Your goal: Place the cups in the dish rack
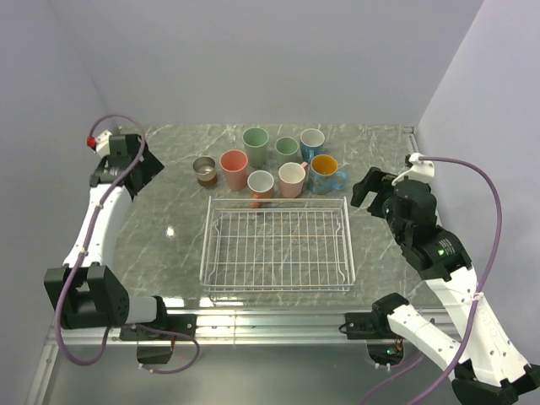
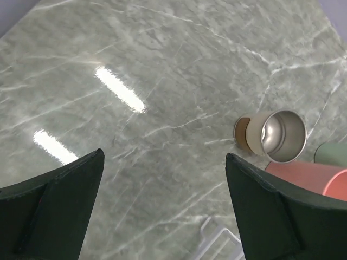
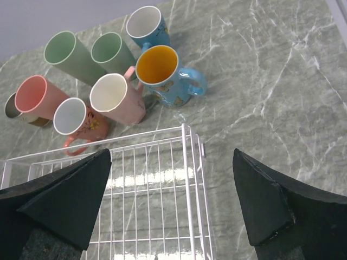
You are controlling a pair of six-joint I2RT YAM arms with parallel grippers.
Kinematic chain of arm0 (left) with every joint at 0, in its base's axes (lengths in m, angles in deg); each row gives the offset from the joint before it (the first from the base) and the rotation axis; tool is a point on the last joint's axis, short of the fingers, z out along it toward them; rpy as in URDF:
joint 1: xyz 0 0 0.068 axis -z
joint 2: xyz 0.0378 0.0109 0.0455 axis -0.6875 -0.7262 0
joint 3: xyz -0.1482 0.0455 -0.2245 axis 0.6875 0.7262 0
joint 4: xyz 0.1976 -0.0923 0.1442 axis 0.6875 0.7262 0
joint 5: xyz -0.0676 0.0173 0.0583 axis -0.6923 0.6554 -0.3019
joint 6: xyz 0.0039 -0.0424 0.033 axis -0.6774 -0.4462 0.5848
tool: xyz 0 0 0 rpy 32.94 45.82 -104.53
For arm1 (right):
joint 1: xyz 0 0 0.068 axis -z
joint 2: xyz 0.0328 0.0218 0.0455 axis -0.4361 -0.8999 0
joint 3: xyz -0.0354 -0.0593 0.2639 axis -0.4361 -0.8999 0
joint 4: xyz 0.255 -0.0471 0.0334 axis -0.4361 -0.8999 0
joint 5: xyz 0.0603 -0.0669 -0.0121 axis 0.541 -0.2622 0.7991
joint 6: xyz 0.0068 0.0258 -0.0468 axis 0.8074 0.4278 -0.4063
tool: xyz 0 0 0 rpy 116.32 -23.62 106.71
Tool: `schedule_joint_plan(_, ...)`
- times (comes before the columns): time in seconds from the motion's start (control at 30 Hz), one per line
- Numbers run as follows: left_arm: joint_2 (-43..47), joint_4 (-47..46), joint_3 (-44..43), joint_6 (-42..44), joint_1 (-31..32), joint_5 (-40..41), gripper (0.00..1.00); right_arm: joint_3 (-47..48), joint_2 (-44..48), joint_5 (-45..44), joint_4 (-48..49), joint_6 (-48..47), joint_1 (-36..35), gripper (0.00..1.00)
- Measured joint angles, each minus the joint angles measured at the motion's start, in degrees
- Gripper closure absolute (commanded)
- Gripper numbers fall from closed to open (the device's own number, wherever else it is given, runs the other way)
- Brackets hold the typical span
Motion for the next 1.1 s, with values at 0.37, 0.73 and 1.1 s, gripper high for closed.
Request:
schedule_joint_plan(0.37, 7.39, 3.21, -4.2, 0.96, -0.85, 0.83, 0.01, -2.93, -1.29, 1.18, 0.24, 2.21, -0.04, 0.01)
schedule_joint_plan(0.73, -10.03, 3.63, -8.5, 5.7, -0.85, -10.16, 0.14, -2.93, -3.28, 4.59, 1.01, 1.14, -0.79, 0.0)
schedule_joint_plan(1.1, -20.9, 3.04, -14.23, 8.28, 0.94, -18.93, 0.33, -2.93, -5.9, 14.82, 2.97, 0.68, -1.27, 0.01)
